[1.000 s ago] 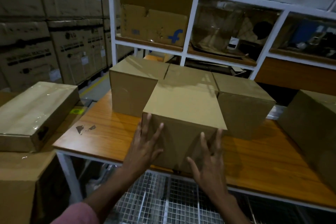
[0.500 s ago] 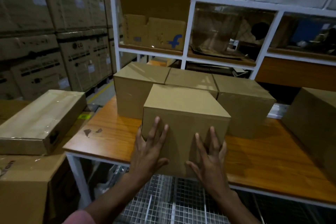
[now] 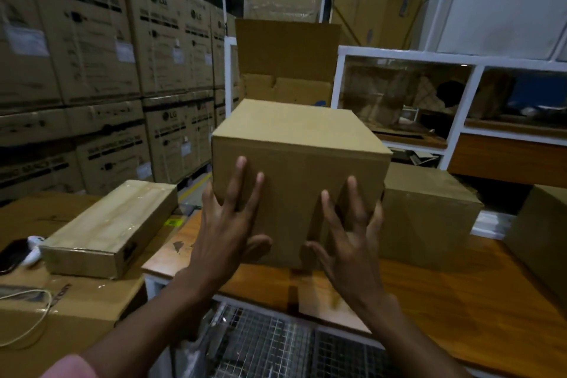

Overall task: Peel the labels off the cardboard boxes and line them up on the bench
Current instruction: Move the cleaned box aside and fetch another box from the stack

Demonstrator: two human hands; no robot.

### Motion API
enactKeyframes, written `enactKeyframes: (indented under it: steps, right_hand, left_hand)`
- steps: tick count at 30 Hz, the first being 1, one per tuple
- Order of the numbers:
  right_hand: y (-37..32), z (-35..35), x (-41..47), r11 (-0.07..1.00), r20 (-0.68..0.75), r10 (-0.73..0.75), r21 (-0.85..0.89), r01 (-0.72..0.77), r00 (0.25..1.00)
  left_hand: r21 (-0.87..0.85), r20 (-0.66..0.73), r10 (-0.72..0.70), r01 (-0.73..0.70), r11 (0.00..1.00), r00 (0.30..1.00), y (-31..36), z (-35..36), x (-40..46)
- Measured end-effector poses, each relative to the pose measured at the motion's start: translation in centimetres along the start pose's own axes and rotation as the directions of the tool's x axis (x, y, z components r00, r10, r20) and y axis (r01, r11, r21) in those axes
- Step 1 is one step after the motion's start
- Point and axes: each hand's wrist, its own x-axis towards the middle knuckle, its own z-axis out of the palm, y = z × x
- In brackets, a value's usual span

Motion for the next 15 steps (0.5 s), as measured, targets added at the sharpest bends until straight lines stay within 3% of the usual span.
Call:
enactKeyframes:
  steps: [6,15]
  right_hand:
    - [0.0,2.4,5.5,1.000,0.053,0.023,-0.022,-0.022,0.998]
    - [0.1,10.3,13.7,0.991,0.058,0.077,-0.111,-0.070,0.995]
  left_hand:
    - [0.033,-0.007,-0.006,0.006,0.999,1.000,-3.9,-0.4,4.0]
    - [-0.021,-0.021,-0.008,0.008,1.000,1.000,-13.1,4.6,11.0]
